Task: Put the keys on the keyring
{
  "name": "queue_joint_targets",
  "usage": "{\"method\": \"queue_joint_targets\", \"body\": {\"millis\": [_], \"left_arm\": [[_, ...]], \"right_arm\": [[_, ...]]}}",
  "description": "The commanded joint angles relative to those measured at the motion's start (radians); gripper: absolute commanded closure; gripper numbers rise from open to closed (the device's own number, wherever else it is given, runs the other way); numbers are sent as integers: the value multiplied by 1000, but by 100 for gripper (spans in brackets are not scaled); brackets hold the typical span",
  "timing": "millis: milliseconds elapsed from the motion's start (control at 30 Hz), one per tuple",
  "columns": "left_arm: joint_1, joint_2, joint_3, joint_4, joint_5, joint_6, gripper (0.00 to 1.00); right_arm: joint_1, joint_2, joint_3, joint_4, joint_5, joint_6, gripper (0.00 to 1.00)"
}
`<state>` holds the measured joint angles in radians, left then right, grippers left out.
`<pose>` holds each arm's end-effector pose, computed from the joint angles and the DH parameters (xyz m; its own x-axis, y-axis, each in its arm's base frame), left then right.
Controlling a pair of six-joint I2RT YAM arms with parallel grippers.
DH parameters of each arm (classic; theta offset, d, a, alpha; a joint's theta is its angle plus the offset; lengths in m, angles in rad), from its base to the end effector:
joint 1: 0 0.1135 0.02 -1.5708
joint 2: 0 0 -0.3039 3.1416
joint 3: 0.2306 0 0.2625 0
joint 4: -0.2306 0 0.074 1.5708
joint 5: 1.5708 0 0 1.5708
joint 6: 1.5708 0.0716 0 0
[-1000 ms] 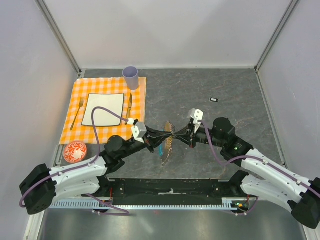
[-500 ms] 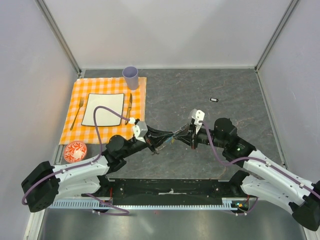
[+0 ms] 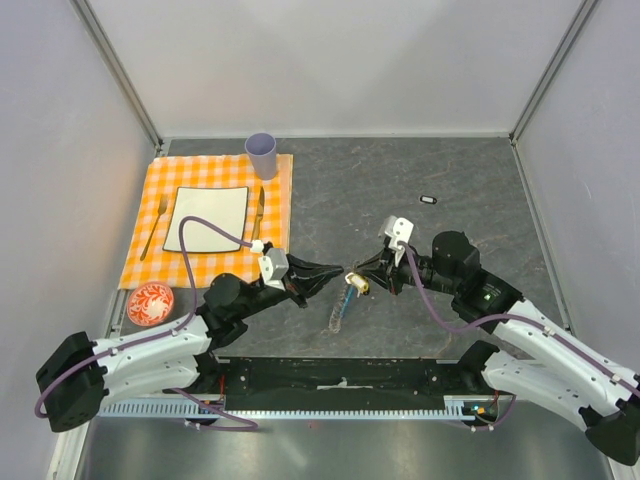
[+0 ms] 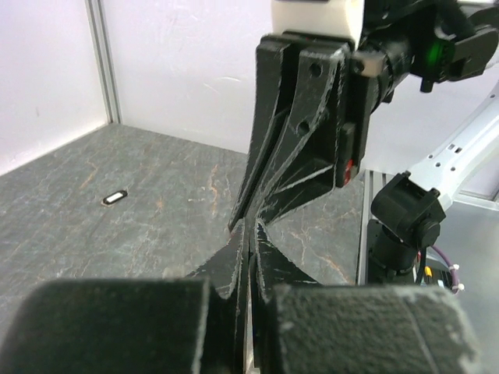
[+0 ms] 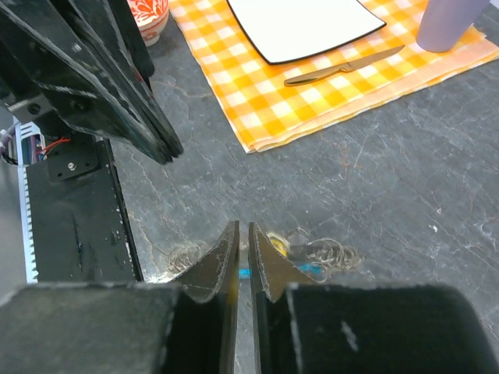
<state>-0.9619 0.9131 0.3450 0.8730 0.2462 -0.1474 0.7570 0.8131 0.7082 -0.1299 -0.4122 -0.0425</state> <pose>0.1108 -0.1894 0.3101 0.0335 -0.2970 -0.9543 0.9437 0.3239 -0.0677 0.1310 0.1632 0.3347 -0.1302 -0.1765 -0.9756 -0.9188 0.3913 0.0518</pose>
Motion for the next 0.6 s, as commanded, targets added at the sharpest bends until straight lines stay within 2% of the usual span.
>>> {"method": "queue_joint_targets", "body": {"millis": [0,33,100,200,333,367,500,567], "left_arm": [[-6,7,23,133,30,-3,98],[-6,18,22,145,37,-15,98],[-6,39,23,164,45,-23,98],[-6,44,29,143,36,-14,98],[-6,-14,15,25,-43,34,97],[-6,-29,14,-53,-65,45,95],[-6,-98,6,-251,-228,77,67],[-6,-129,6,-361,-326,77,59]], "right_arm": [[-4,12,46,9,-45,-19,81],[-4,12,48,7,-49,-19,75],[-4,8,47,9,-47,-22,74],[-4,3,45,-13,38,-19,74],[-4,12,33,-62,136,36,66],[-5,15,28,-69,186,39,66],[-21,60,5,-79,259,119,60],[-28,116,8,-67,245,154,56]]}}
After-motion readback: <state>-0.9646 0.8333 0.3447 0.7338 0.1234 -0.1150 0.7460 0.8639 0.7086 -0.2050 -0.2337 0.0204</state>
